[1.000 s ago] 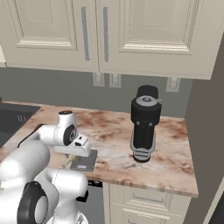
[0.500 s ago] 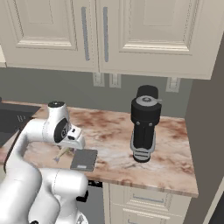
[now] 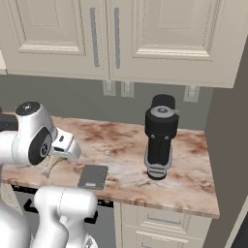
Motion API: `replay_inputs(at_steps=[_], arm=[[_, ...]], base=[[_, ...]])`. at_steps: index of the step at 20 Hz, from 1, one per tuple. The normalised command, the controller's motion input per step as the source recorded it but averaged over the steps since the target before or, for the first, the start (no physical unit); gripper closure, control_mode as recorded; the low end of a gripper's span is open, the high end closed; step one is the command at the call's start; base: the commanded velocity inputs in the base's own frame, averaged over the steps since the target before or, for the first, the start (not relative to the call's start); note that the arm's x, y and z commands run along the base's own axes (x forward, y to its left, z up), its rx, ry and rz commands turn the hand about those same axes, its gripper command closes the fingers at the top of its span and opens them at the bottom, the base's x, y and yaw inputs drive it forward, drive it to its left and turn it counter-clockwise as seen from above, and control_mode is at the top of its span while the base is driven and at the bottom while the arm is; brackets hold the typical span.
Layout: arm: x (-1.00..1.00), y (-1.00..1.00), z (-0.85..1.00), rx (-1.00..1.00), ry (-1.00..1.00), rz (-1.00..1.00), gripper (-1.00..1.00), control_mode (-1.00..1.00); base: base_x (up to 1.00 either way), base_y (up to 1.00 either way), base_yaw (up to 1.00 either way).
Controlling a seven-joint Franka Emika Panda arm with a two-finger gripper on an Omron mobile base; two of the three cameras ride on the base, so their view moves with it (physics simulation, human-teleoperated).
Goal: Take the fish from the fridge and place it on the digital scale on the counter by the fridge. Wait a few seconds for a reading, then move it to the plate on the dining counter.
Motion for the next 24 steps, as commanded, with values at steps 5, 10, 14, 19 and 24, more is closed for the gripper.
replay_inputs(at_steps=[5,10,14,19,24], arm=[[-0.17,0.00,0.89,0.03,0.04,0.00,1.00,-1.00],[0.07,0.00,0.34,0.03,0.15,0.00,1.00,-1.00],[0.00,0.00,0.00,0.00,0.06,0.00,1.00,1.00],[0.00,0.00,0.00,0.00,0.00,0.00,1.00,1.00],[0.00,0.00,0.00,0.00,0.00,0.00,1.00,1.00]], base=[[0.00,0.00,0.00],[0.00,0.00,0.00],[-0.05,0.01,0.00],[-0.80,0.56,-0.06],[-0.70,0.82,-0.46]])
